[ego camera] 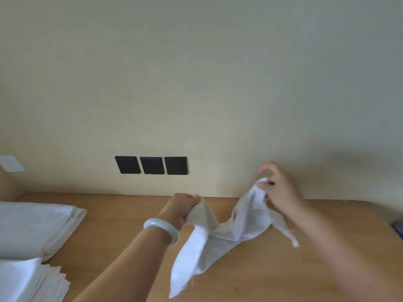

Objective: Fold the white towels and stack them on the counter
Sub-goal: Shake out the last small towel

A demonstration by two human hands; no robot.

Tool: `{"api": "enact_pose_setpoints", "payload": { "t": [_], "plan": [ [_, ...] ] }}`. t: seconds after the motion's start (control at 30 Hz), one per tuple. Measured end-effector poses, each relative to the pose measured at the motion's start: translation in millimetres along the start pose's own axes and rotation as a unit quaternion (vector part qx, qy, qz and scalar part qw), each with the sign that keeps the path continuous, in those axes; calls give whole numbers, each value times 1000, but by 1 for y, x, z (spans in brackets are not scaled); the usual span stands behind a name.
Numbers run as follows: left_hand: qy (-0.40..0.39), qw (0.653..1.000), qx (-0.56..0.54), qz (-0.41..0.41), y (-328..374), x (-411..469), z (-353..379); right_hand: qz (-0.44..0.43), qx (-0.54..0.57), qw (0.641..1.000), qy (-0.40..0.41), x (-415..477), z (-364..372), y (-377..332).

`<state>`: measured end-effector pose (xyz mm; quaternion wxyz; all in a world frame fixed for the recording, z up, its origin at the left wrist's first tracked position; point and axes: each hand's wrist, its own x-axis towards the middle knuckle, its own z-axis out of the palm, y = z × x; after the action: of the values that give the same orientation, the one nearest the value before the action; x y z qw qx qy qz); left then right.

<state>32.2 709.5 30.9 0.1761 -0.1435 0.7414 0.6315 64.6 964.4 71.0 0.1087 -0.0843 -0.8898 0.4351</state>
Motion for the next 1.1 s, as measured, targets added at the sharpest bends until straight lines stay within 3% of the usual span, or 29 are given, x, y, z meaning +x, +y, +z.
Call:
{"api": "enact_pose_setpoints", "payload": {
  "t": [0.07, 0.13, 0.4, 0.6, 0.77, 0.93, 1.1],
  "plan": [
    [-38, 991, -130, -18, 11, -19, 25, -70, 16, 997, 17, -27, 30, -10],
    [-61, 981, -182, -24, 15, -34, 41, -125, 18, 991, 39, -49, 47, -18],
    [-34, 982, -184, 18, -9, -58, 58, -235, -53, 971, -12, -68, 45, 1],
    [-16, 983, -182, 34, -10, -67, 62, -224, -4, 974, -30, -91, 32, -1],
    [22, 990, -131, 54, -12, -73, 68, -206, -66, 969, -116, -102, 28, 1],
    [18, 991, -116, 58, -16, -82, 75, -264, -99, 959, -17, -108, 37, 9],
    [-27, 996, -81, 6, -15, -90, 75, -261, -36, 961, 81, -110, 32, 6]
  ]
}}
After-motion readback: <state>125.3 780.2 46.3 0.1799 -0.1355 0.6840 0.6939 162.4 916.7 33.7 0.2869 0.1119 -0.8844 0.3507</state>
